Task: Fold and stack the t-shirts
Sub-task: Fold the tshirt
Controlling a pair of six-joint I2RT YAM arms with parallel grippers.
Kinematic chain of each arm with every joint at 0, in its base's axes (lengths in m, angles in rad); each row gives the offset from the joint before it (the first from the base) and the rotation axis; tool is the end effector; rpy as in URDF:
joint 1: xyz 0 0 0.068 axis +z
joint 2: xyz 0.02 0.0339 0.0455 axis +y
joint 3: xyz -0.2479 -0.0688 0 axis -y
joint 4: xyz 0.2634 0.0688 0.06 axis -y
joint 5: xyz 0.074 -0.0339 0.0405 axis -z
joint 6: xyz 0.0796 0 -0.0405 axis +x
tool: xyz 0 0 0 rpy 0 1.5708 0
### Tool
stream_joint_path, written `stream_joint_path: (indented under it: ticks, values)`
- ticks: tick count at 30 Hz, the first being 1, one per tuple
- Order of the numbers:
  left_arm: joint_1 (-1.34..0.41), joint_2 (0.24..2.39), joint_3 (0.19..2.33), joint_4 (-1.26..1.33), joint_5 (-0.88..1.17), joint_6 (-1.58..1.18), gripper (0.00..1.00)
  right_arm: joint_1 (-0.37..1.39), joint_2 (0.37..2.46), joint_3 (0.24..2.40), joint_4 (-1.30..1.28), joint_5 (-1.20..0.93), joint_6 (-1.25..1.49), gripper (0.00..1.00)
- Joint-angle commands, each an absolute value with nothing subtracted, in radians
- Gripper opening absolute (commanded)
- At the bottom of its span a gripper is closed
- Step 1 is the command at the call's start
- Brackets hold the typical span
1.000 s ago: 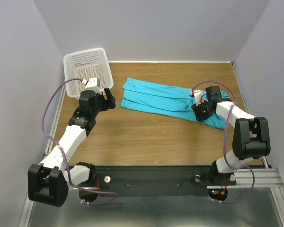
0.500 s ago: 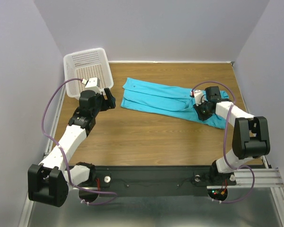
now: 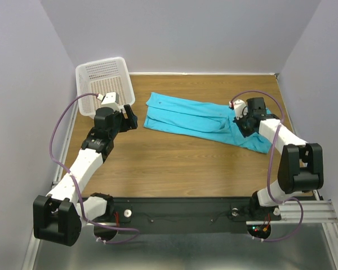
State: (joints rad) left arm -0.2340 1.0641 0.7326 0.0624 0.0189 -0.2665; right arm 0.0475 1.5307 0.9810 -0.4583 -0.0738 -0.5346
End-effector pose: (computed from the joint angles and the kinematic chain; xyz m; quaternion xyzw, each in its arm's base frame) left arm 0.3074 -0.0748 0.2604 -0.0072 0.7955 -0.1573 0.5851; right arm 0.3472 0.0224 0.1450 -0.2853 0.9167 -0.0325 0.2779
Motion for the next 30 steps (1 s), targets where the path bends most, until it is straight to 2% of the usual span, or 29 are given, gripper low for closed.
stream_joint_path:
  ticks: [1,3,4,5,7,30]
  values:
    - [-0.235,1.046,0.726,0.097,0.023,-0.253,0.86,0.044,1.506,1.038,-0.402,-0.029,-0.537,0.01]
    - [-0.235,1.043,0.724,0.095,0.021,-0.253,0.85,0.044,1.497,1.031,-0.41,-0.098,-0.538,0.12]
    - [-0.235,1.042,0.724,0.095,0.021,-0.253,0.85,0.044,1.491,1.022,-0.416,-0.133,-0.548,0.27]
    - [-0.235,1.042,0.724,0.095,0.021,-0.253,0.85,0.044,1.483,1.002,-0.428,-0.188,-0.554,0.32]
    - [-0.235,1.042,0.724,0.095,0.021,-0.253,0.86,0.044,1.489,0.989,-0.448,-0.225,-0.561,0.36]
    - [-0.235,1.048,0.726,0.097,0.025,-0.256,0.86,0.063,1.577,0.917,-0.451,-0.218,-0.538,0.4]
